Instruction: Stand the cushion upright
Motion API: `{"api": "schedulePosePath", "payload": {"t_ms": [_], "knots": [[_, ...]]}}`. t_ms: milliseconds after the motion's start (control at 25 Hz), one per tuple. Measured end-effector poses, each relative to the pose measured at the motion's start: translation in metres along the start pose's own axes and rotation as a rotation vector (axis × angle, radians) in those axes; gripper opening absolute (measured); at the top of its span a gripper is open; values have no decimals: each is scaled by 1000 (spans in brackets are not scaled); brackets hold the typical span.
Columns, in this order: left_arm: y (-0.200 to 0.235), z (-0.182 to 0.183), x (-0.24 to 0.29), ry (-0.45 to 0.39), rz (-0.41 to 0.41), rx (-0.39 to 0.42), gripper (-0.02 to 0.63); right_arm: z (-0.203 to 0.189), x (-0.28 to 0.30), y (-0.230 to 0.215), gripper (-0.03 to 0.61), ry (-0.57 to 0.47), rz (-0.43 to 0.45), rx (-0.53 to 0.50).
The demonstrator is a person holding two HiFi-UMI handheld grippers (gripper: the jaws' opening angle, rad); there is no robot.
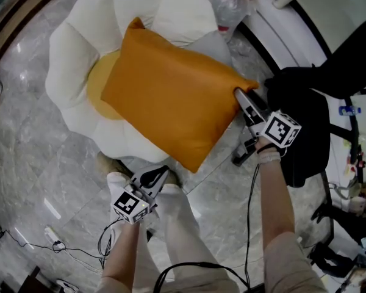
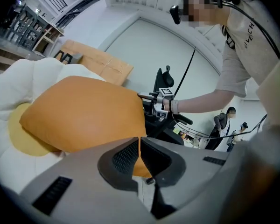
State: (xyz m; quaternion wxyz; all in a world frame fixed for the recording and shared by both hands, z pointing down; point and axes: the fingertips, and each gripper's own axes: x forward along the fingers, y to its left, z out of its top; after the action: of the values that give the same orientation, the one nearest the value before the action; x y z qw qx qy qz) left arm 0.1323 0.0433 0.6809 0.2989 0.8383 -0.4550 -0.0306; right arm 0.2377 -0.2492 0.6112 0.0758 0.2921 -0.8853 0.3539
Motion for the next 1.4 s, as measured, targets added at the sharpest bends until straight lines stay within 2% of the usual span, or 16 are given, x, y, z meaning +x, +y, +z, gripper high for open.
{"api": "schedulePosePath", "payload": {"t_ms": [160, 240, 320, 600, 800, 1000, 1200, 1400], "knots": [[-10, 0, 0, -30, -67, -61, 26, -3, 5, 20, 211, 140, 72, 15], [-15, 1, -1, -31, -79, -58, 28, -4, 7, 36, 176, 198, 107, 9], [-16, 1, -5, -25, -70, -52, 62, -1, 11, 54, 140, 217, 134, 0], [-5, 7, -35, -51, 20, -71, 95, 33, 42, 114, 90, 83, 170, 142], [-9, 49, -61, -117, 62, -8, 106, 60, 76, 147, 75, 21, 131, 286], [-5, 110, -96, -243, 153, 80, 140, 78, 114, 182, 66, -7, 91, 337], [12, 127, -123, -253, 275, 94, 177, 92, 158, 220, 58, -13, 62, 389], [26, 154, -135, -287, 318, 136, 186, 105, 215, 261, 55, -20, 24, 416]]}}
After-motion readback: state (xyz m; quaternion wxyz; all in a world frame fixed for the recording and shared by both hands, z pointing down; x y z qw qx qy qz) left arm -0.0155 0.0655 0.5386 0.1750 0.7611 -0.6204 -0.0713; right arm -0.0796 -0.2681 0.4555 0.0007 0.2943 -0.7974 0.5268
